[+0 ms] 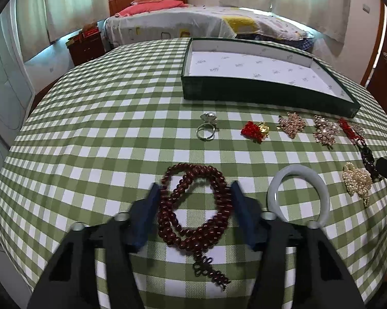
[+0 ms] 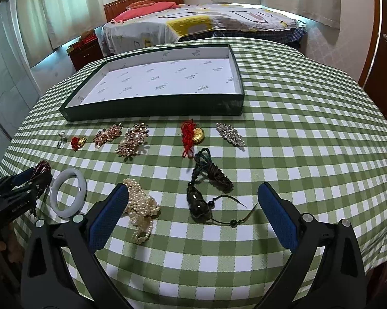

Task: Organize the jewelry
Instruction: 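Grasp the dark red bead bracelet with the left tool while the right tool grasps the black cord pendant, then carry the bead bracelet and black pendant into the green tray and release both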

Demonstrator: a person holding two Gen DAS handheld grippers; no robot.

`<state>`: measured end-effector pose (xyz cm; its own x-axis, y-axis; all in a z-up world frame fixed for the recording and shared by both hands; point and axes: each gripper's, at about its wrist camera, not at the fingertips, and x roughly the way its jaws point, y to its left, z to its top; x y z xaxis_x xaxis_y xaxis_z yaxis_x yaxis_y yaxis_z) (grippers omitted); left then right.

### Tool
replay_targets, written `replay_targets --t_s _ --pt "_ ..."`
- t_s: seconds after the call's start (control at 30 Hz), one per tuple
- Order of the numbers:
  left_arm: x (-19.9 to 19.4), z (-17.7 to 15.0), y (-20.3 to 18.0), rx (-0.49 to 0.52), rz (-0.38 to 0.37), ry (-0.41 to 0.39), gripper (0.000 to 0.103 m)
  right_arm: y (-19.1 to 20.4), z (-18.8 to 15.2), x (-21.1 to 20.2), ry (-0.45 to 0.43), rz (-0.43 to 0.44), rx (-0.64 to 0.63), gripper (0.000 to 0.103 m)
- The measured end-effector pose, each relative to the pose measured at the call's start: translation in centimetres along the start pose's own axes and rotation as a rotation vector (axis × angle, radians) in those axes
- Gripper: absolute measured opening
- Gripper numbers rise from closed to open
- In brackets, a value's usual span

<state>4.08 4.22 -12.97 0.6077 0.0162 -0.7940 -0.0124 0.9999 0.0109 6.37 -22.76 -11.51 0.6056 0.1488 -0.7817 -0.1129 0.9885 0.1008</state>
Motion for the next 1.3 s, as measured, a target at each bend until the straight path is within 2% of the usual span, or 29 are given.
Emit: replay_targets --t_s 0.07,0.13,0.23,0.3,0.37,0.47,0.53,0.9,1.07,1.1,1.2,1.3 --pt "0.0 0.1 -0.1 0.015 -0.006 -0.005 0.028 0.0 0.0 0.2 0.011 0.012 -0.001 0.086" --pt "-0.1 0.1 -0.4 0.033 -0.005 -0.01 0.023 -0.1 -0.1 0.3 0.018 0.016 0.003 0.082" --pt "-0.1 0.1 -0.5 0.035 -0.004 -0.011 0.023 -0.3 -0.1 0.4 0.02 0.013 0.01 0.076" --pt "-0.1 0.0 -0.5 0.03 -0.004 -0.01 0.021 -0.5 0.0 0.5 0.025 0.026 0.017 0.068" --pt "-0.3 0.1 -0.3 0.013 -0.021 -0.01 0.018 -0.5 0.0 0.5 0.028 0.05 0.019 0.053" --pt "-0.2 0.3 -0.1 -0.003 -0.025 -0.005 0.018 -0.3 0.1 0.6 0.033 0.069 0.006 0.039" --pt "-0.2 0.3 0.0 -0.004 -0.023 -0.005 0.018 0.0 0.2 0.8 0.042 0.086 -0.01 0.034" --pt "-0.1 0.4 0.3 -0.006 -0.021 -0.004 0.018 -0.3 -0.2 1.9 0.096 0.071 -0.028 0.033" --pt "-0.1 0.5 0.4 -0.009 -0.021 -0.001 0.018 -0.4 -0.7 1.6 0.088 0.071 -0.04 0.032" --pt "-0.1 0.4 0.5 -0.011 -0.021 -0.001 0.018 -0.4 -0.8 1.6 0.086 0.067 -0.044 0.031" --pt "0.0 0.5 0.5 -0.022 -0.029 0.004 0.018 -0.5 -1.0 1.5 0.077 0.049 -0.056 0.017" --pt "0.1 0.6 0.6 -0.044 -0.035 0.011 0.018 -0.8 -1.0 1.4 0.073 0.06 -0.046 0.017"
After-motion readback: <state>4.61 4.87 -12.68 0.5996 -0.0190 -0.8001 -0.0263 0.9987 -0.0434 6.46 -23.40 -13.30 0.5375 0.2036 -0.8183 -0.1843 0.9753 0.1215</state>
